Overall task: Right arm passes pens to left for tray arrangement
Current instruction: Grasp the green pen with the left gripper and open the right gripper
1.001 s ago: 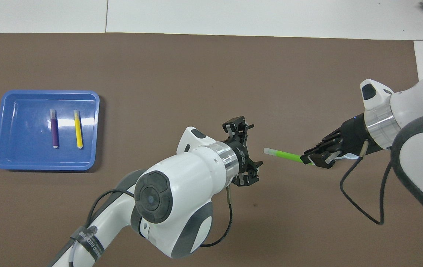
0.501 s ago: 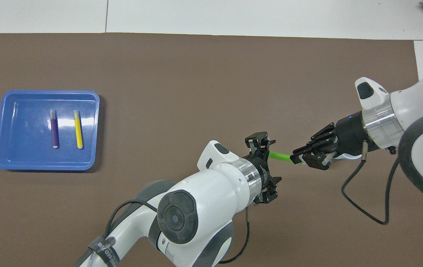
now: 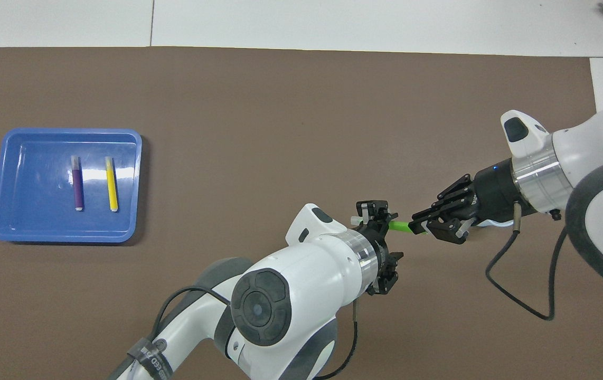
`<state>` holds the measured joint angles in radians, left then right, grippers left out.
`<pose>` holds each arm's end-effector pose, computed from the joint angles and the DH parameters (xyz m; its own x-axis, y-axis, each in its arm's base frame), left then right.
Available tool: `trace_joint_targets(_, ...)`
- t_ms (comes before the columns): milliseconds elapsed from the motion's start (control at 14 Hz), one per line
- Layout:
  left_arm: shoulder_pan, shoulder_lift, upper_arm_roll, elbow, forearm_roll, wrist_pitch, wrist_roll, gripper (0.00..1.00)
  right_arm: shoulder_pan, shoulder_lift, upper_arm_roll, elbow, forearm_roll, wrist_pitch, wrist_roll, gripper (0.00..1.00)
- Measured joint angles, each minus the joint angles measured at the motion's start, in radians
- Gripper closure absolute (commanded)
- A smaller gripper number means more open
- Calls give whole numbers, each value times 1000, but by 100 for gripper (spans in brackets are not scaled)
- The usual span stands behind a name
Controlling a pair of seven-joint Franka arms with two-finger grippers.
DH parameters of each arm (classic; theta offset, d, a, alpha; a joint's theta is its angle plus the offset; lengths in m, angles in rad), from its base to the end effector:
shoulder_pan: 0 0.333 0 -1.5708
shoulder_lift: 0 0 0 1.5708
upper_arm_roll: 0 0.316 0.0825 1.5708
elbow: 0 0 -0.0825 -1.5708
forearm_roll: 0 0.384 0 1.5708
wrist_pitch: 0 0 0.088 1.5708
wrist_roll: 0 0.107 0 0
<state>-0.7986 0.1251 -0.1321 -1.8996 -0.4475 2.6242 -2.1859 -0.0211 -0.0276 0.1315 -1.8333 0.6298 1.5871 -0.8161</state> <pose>0.3898 -0.5007 0.5017 0.0439 0.7928 -0.6079 0.9846 0.0685 0.1605 0.5237 0.1213 0.5378 0.6993 0.6641 0.2643 0.6748 -0.4913 -0.5507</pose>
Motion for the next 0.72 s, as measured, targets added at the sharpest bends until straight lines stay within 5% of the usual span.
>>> trace_joint_targets(143,0,0,3,17,3,-35,0,36,1,0,0,0,0,0,0,100)
trace_joint_targets(286,1,0,5,24,4,-47,0,48,1,0,0,0,1,0,0,100)
trace_joint_targets(501,2,0,7,26,5,-50,0,95,2,0,0,0,6,0,0,100)
trace_joint_targets(715,2,0,7,29,7,-68,0,100,2,0,-1,2,19,4,0,100)
